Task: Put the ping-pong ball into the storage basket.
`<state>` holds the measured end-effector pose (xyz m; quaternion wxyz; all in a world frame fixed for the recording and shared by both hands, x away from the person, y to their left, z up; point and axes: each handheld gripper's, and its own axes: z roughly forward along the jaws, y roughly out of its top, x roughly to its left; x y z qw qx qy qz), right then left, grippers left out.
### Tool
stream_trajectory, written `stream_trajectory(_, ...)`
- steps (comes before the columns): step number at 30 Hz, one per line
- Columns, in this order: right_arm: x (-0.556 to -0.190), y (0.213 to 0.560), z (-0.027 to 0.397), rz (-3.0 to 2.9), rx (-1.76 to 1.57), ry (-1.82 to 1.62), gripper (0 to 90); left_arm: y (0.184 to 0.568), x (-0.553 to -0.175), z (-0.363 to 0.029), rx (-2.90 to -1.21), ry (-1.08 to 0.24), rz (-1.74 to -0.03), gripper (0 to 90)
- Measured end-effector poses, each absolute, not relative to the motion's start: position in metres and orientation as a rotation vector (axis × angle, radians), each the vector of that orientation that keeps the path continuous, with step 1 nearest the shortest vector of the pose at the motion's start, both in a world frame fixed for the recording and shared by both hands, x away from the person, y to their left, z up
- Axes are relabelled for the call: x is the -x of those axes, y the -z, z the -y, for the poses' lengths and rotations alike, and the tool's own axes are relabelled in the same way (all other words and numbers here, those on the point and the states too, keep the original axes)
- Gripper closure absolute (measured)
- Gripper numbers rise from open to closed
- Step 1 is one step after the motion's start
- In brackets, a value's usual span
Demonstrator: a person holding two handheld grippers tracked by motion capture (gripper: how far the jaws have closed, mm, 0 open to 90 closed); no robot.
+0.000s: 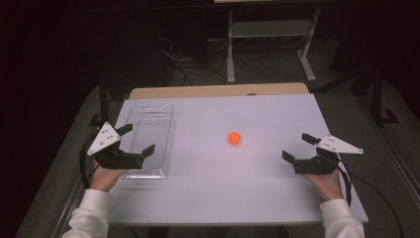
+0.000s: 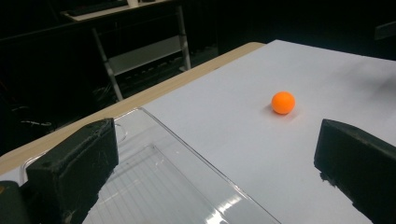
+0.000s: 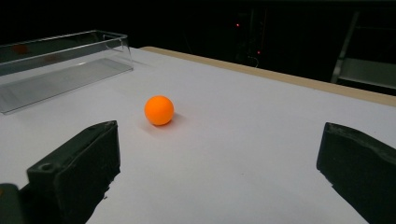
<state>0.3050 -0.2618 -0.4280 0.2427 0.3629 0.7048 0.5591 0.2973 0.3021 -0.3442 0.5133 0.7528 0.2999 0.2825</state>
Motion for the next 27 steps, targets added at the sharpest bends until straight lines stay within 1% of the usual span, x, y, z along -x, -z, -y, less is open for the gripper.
stream_trajectory(14, -0.305, 0.429, 0.260, -1.932, -0.986, -1.515, 0.0, 0.330, -0.306, -0.294, -1.897, -0.632, -0.681, 0.0)
stream_trajectory(27, -0.305, 0.429, 0.258, -1.941, -0.979, -1.505, 0.0, 0.314, -0.315, -0.277, -1.951, -0.610, -0.628, 0.0)
